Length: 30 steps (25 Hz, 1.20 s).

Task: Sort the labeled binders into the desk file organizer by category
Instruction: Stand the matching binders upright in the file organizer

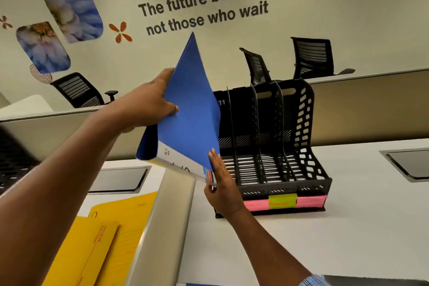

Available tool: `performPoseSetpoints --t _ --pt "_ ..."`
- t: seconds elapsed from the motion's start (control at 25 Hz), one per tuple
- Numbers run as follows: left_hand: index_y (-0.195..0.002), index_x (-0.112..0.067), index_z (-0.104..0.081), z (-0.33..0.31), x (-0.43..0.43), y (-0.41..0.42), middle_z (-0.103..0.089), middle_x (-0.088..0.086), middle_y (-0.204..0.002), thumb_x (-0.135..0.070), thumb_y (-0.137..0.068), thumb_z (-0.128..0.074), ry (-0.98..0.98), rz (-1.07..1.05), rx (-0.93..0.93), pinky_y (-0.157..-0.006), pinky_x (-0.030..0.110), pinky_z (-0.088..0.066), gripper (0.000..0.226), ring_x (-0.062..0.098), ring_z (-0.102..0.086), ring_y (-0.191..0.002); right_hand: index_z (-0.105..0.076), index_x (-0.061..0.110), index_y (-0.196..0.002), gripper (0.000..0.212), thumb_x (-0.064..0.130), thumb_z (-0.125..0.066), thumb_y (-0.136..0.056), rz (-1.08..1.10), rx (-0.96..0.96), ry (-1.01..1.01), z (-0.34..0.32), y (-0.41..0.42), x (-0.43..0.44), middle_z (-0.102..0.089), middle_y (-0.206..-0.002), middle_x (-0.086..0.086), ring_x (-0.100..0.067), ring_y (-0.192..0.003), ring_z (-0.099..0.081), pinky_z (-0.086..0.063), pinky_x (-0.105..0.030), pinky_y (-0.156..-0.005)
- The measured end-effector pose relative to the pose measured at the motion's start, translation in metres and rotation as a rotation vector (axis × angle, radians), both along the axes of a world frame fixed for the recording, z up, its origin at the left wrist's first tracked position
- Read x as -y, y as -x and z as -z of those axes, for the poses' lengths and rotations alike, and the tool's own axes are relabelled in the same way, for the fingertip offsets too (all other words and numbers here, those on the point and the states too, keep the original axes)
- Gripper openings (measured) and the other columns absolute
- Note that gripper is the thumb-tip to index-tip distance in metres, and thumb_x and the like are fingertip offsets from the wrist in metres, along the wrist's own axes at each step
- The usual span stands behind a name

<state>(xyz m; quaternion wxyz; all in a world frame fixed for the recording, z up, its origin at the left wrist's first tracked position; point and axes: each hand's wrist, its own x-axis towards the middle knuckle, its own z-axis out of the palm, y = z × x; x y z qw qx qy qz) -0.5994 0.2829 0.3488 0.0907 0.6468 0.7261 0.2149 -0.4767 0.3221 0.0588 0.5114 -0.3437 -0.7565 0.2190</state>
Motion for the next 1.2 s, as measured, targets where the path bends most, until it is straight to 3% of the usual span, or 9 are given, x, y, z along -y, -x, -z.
performPoseSetpoints --t 0.16,0.28,0.4,0.52,0.64,0.72,0.92,1.08,1.2 --pt "-0.137 -0.035 -0.033 -0.003 -0.019 -0.006 -0.058 0.004 -0.115 -0.007 -0.081 -0.065 -0.010 -0.032 0.116 -0.083 0.047 -0.054 0.071 0.031 -0.061 -0.093 -0.015 0.022 -0.150 0.091 -0.011 -0.055 -0.075 0.000 -0.015 0.050 0.000 -0.001 -0.001 -0.023 -0.158 0.001 -0.018 -0.146 -0.023 -0.033 -0.036 -0.113" --pt "-0.134 -0.032 -0.041 -0.008 -0.030 -0.016 -0.060 0.007 -0.117 -0.002 -0.079 -0.065 0.016 0.001 0.182 -0.083 0.052 -0.055 0.066 0.034 -0.064 -0.091 -0.016 0.025 -0.147 0.090 -0.009 -0.057 -0.075 -0.011 -0.052 0.112 0.000 -0.001 0.001 -0.024 -0.156 0.003 -0.015 -0.145 -0.024 -0.030 -0.019 -0.112" --pt "-0.132 -0.032 -0.046 -0.012 -0.032 -0.030 -0.061 0.006 -0.117 0.001 -0.079 -0.062 -0.008 0.027 0.178 -0.081 0.052 -0.056 0.065 0.036 -0.063 -0.090 -0.021 0.025 -0.147 0.090 -0.010 -0.059 -0.073 -0.014 -0.122 0.173 -0.001 -0.004 0.002 -0.041 -0.149 -0.003 -0.021 -0.135 -0.043 -0.046 -0.029 -0.103" --pt "-0.134 -0.042 -0.044 -0.009 -0.027 -0.044 -0.061 -0.009 -0.114 0.004 -0.078 -0.057 -0.054 0.121 0.132 -0.074 0.048 -0.056 0.073 0.027 -0.067 -0.085 -0.027 0.018 -0.147 0.086 -0.010 -0.059 -0.073 0.064 -0.199 0.119 0.002 -0.005 0.003 -0.052 -0.139 -0.010 -0.024 -0.120 -0.057 -0.054 -0.034 -0.091" --pt "-0.132 -0.051 -0.040 -0.006 -0.026 -0.046 -0.058 -0.028 -0.100 -0.001 -0.083 -0.055 -0.039 0.156 0.068 -0.057 0.027 -0.058 0.072 0.007 -0.064 -0.077 -0.031 0.017 -0.146 0.082 -0.010 -0.059 -0.074 0.111 -0.234 0.066 0.002 -0.001 0.005 -0.054 -0.137 -0.010 -0.026 -0.115 -0.061 -0.057 -0.040 -0.085" --pt "-0.134 -0.050 -0.037 -0.010 -0.028 -0.041 -0.057 -0.025 -0.095 -0.009 -0.088 -0.058 -0.008 0.127 0.009 -0.045 0.017 -0.051 0.065 0.004 -0.062 -0.072 -0.033 0.016 -0.145 0.082 -0.011 -0.059 -0.072 0.151 -0.212 0.037 0.003 0.002 0.006 -0.055 -0.137 -0.010 -0.029 -0.112 -0.062 -0.057 -0.042 -0.084" --pt "-0.135 -0.043 -0.038 -0.017 -0.044 -0.031 -0.061 -0.001 -0.113 -0.011 -0.089 -0.061 0.109 0.066 0.003 -0.067 0.043 -0.060 0.060 0.024 -0.068 -0.079 -0.041 0.021 -0.143 0.075 -0.003 -0.058 -0.073 0.181 -0.224 0.108 0.005 0.009 0.007 -0.059 -0.132 -0.005 -0.025 -0.114 -0.062 -0.054 -0.050 -0.086" --pt "-0.132 -0.037 -0.046 -0.016 -0.058 -0.029 -0.065 0.006 -0.106 -0.004 -0.084 -0.066 0.179 0.039 0.041 -0.059 0.038 -0.058 0.061 0.027 -0.068 -0.076 -0.047 0.020 -0.140 0.072 0.003 -0.060 -0.071 0.165 -0.150 0.175 0.006 0.008 0.003 -0.060 -0.132 0.004 -0.012 -0.119 -0.048 -0.046 -0.054 -0.098" --pt "-0.127 -0.032 -0.053 -0.013 -0.065 -0.027 -0.066 0.010 -0.106 -0.001 -0.081 -0.067 0.186 0.002 0.091 -0.066 0.042 -0.059 0.058 0.031 -0.067 -0.080 -0.049 0.019 -0.138 0.072 0.000 -0.060 -0.069 0.105 -0.176 0.304 0.005 0.006 -0.002 -0.063 -0.126 0.001 -0.017 -0.114 -0.059 -0.052 -0.042 -0.094"
